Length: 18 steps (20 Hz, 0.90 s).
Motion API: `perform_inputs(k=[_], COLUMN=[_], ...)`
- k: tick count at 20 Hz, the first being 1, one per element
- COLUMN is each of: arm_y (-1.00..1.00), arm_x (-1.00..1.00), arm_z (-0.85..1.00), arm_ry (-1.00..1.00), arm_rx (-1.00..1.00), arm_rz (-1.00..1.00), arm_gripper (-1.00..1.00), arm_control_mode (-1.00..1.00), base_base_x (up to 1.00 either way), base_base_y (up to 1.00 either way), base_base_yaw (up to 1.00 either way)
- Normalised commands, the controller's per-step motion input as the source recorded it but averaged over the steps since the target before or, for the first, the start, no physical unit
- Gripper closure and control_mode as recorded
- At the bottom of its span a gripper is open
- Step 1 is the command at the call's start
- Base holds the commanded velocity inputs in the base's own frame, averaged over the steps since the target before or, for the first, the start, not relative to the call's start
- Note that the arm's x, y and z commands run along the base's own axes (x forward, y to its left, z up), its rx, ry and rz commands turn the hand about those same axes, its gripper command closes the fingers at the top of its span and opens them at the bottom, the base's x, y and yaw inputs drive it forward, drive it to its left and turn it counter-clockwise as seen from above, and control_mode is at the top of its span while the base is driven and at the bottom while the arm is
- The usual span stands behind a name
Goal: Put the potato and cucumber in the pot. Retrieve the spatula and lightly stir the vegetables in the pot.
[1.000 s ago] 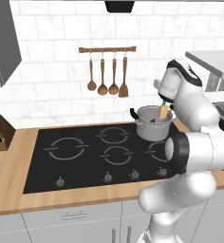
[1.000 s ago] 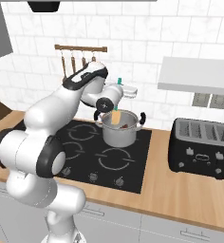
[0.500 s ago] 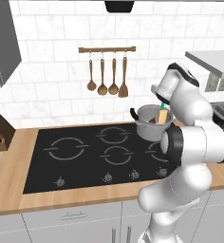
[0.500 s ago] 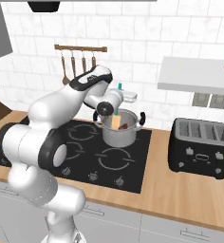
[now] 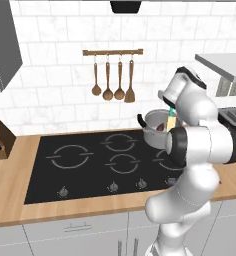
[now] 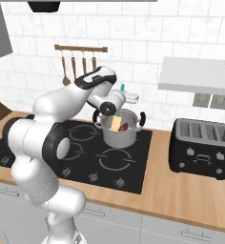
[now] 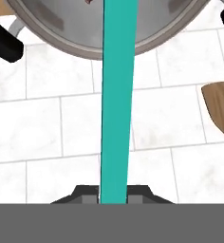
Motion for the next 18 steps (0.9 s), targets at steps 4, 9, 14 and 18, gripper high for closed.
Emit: perform_inputs(k=[4, 9, 14, 18], arm_y=[-0.18, -0.18, -0.04, 0.00], arm_x=[0.44, 0.30, 0.57, 0.63], arm_z=[0.00, -0.01, -0.17, -0.66], arm_ry=[0.00, 0.00, 0.00, 0.00], arm_rx=[0.03, 0.05, 0.03, 0.02], arm_rz=[0.00, 0.00, 0.00, 0.00], arm_gripper=[1.00, 1.00, 1.00, 1.00], arm_control_mode=[-1.00, -1.00, -1.00, -1.00], base_base_x=[0.00, 0.00, 0.00, 0.00], base_base_y=[0.00, 0.00, 0.00, 0.00], base_base_yaw=[0.00, 0.00, 0.00, 0.00])
